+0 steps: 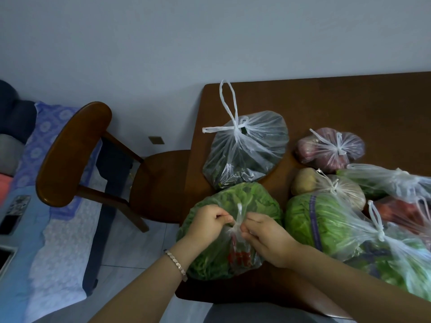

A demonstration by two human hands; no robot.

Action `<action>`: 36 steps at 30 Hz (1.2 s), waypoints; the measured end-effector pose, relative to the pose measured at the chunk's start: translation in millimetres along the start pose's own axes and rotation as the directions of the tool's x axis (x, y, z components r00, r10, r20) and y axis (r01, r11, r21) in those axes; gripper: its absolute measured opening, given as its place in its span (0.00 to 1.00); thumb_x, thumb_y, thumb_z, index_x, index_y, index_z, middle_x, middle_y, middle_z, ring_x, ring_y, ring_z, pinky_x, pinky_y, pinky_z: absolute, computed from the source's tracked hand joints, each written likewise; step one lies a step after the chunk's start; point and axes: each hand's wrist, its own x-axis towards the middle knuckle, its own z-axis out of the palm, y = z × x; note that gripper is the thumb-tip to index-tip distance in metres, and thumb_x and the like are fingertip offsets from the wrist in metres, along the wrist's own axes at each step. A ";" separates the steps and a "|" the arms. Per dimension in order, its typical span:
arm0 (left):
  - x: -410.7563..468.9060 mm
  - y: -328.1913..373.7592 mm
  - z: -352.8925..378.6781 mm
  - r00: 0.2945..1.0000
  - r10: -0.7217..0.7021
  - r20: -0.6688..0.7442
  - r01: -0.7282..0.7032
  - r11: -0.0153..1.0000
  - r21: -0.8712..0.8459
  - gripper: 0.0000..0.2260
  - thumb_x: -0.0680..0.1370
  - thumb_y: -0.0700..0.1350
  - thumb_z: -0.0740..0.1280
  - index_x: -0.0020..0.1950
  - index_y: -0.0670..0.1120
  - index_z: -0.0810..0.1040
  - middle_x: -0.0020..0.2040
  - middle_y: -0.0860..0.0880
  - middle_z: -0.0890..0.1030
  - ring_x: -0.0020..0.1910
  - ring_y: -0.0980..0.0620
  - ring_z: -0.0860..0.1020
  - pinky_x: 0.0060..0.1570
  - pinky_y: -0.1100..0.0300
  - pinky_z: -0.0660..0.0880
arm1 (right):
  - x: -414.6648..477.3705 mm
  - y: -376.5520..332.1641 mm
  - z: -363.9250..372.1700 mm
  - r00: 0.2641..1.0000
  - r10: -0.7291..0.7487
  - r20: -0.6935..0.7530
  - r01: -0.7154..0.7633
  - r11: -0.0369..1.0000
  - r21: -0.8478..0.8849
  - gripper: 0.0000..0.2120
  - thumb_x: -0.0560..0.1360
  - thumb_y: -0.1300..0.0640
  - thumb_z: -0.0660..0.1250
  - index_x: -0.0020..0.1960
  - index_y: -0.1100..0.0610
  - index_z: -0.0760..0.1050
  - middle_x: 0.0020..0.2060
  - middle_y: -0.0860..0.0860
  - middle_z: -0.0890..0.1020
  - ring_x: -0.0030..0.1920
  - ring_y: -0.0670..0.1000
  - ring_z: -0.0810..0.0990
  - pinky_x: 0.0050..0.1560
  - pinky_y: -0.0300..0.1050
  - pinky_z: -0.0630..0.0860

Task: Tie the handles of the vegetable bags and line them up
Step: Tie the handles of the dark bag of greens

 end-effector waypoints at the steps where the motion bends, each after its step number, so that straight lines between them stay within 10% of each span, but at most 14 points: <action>1: -1.0 -1.5 2.7 1.000 -0.020 -0.002 0.020 1.000 -0.006 0.06 0.75 0.40 0.67 0.44 0.42 0.84 0.41 0.52 0.79 0.42 0.58 0.74 0.41 0.73 0.67 | -3.7 1.2 4.1 1.000 0.020 -0.001 -0.020 1.000 0.019 0.13 0.74 0.51 0.55 0.39 0.59 0.71 0.37 0.48 0.69 0.39 0.43 0.67 0.40 0.35 0.60; 11: 12.5 -3.0 -11.5 0.973 -0.141 0.181 0.108 0.978 0.177 0.07 0.75 0.45 0.67 0.44 0.46 0.84 0.46 0.48 0.84 0.47 0.50 0.80 0.52 0.54 0.77 | 19.0 11.4 -22.4 0.903 0.268 0.335 -0.307 0.949 0.070 0.05 0.75 0.55 0.63 0.46 0.54 0.76 0.34 0.42 0.73 0.36 0.41 0.72 0.39 0.33 0.67; 21: 106.6 78.4 -55.5 0.969 -0.006 -0.248 0.006 1.000 0.000 0.18 0.75 0.46 0.68 0.63 0.42 0.72 0.62 0.43 0.73 0.59 0.46 0.74 0.61 0.53 0.73 | 113.6 40.0 -134.1 0.883 0.442 -0.157 -0.456 0.887 -0.067 0.09 0.76 0.58 0.61 0.55 0.57 0.74 0.51 0.56 0.80 0.50 0.54 0.78 0.50 0.44 0.74; 25: 133.4 98.4 -44.7 0.981 -0.053 -0.186 0.052 0.999 -0.013 0.22 0.72 0.55 0.69 0.61 0.45 0.73 0.59 0.44 0.74 0.59 0.44 0.73 0.59 0.46 0.74 | 154.3 47.8 -141.1 0.903 0.414 -0.113 -0.429 0.871 -0.237 0.25 0.76 0.60 0.62 0.70 0.49 0.60 0.67 0.56 0.65 0.60 0.55 0.73 0.60 0.50 0.75; 31: 138.9 104.0 -41.7 0.954 -0.068 -0.293 -0.041 0.936 -0.349 0.12 0.81 0.45 0.55 0.47 0.42 0.76 0.43 0.48 0.76 0.45 0.51 0.75 0.44 0.61 0.70 | 191.7 73.4 -133.7 0.954 0.298 0.041 -0.209 0.756 -0.621 0.17 0.77 0.55 0.59 0.66 0.52 0.67 0.72 0.56 0.58 0.71 0.58 0.58 0.70 0.56 0.61; 33: 141.3 98.7 -42.4 0.929 -0.134 -0.344 -0.048 0.880 -0.472 0.12 0.81 0.44 0.55 0.42 0.44 0.75 0.41 0.47 0.78 0.43 0.50 0.76 0.46 0.59 0.71 | 195.7 81.1 -134.5 0.957 0.290 0.018 -0.238 0.817 -0.525 0.14 0.79 0.52 0.55 0.61 0.54 0.72 0.66 0.55 0.67 0.66 0.56 0.66 0.66 0.54 0.66; 36: 155.3 92.8 -54.2 0.905 -0.212 -0.368 -0.048 0.810 -0.585 0.14 0.80 0.43 0.57 0.35 0.48 0.73 0.38 0.48 0.79 0.41 0.49 0.78 0.45 0.58 0.74 | 196.4 80.5 -149.2 0.856 0.470 -0.213 -0.458 0.883 0.104 0.16 0.80 0.52 0.52 0.50 0.59 0.75 0.40 0.52 0.78 0.39 0.50 0.76 0.40 0.44 0.74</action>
